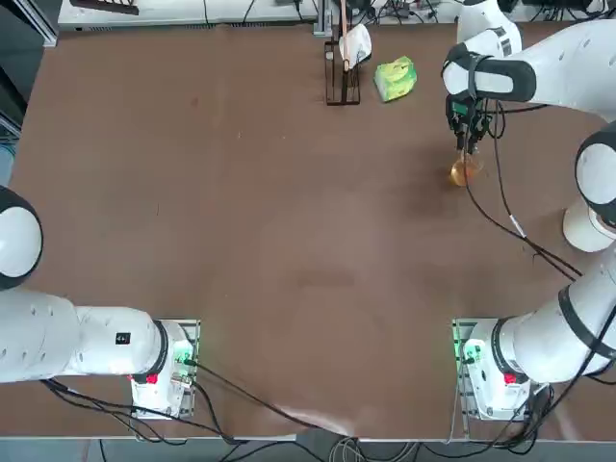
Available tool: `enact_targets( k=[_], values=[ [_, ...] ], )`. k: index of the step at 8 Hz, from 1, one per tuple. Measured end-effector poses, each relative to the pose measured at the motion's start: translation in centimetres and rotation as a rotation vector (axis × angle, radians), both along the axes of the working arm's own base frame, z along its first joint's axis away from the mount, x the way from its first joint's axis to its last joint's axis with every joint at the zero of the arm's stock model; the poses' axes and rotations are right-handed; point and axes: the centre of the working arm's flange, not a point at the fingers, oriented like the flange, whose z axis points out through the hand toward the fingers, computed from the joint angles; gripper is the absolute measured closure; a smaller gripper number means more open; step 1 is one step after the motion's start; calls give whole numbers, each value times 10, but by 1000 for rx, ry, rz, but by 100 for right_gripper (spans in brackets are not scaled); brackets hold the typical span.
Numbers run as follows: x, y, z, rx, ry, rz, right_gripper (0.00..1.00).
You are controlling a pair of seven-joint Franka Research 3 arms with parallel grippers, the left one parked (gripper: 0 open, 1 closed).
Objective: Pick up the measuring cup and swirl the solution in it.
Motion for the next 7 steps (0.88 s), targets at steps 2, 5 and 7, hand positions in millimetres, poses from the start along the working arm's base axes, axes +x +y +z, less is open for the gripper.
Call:
enact_targets(
  k=[2, 5, 7],
  values=[
    [2, 0, 3, 3, -10, 1, 96],
    [6, 2, 11, 21, -16, 45, 98],
    [6, 3, 21, 80, 13, 190, 98]
  ],
)
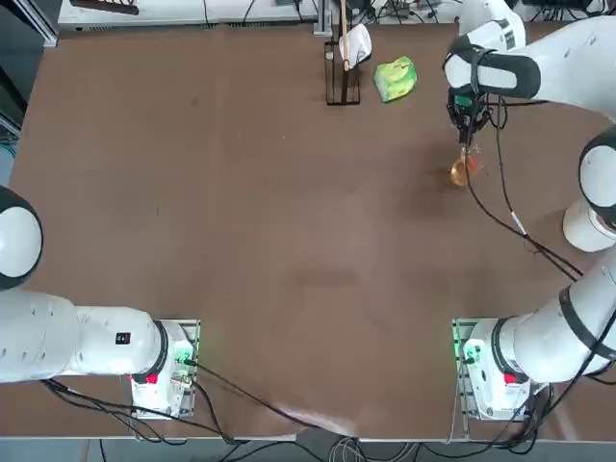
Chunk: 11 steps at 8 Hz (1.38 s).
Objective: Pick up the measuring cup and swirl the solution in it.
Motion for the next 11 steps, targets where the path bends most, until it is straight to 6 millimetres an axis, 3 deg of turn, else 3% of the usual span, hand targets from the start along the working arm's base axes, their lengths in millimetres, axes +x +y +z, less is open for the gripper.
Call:
enact_targets(
  k=[2, 6, 9, 11],
  values=[
    [-3, 1, 1, 96, 69, 159, 98],
    [-12, -16, -6, 243, 202, 405, 98],
    [-9, -65, 3, 334, 242, 536, 98],
    [-2, -88, 4, 364, 217, 594, 98]
  ],
)
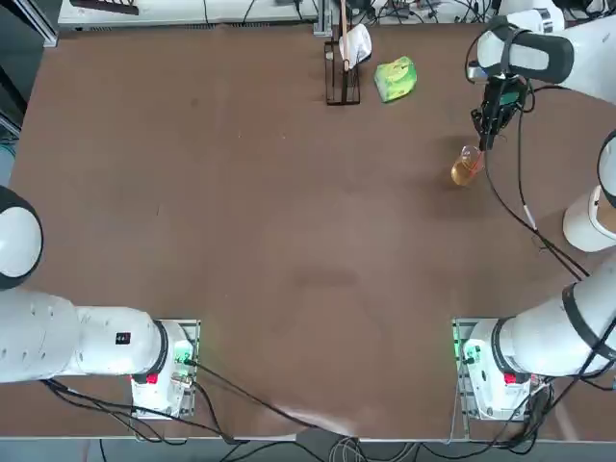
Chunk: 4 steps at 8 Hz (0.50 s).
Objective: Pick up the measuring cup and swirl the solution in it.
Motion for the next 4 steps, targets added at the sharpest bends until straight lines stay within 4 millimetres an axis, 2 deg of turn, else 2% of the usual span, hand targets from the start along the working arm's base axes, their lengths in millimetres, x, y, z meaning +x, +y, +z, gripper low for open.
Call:
enact_targets(
  k=[2, 4],
  values=[
    [13, 3, 1, 11, -28, 7, 98],
    [19, 17, 1, 64, -34, -17, 98]
  ],
)
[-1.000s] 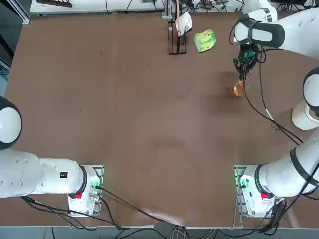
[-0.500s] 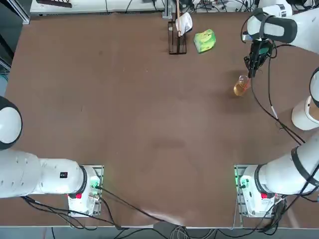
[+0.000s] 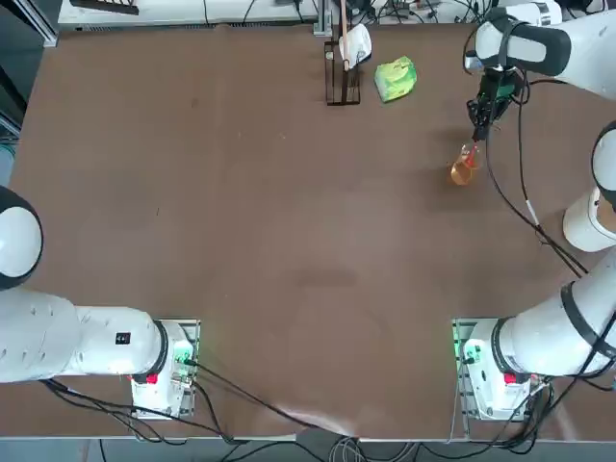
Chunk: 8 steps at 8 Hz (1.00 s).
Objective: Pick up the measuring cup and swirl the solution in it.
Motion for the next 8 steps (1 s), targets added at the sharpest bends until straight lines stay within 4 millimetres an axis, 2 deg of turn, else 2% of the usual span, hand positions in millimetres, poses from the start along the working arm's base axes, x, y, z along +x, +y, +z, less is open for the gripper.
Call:
enact_targets(
  k=[2, 5, 8],
  values=[
    [-1, 4, -1, 20, 10, -12, 98],
    [-12, 4, -1, 16, 86, -12, 98],
    [-19, -4, 3, 14, 99, 27, 98]
  ],
)
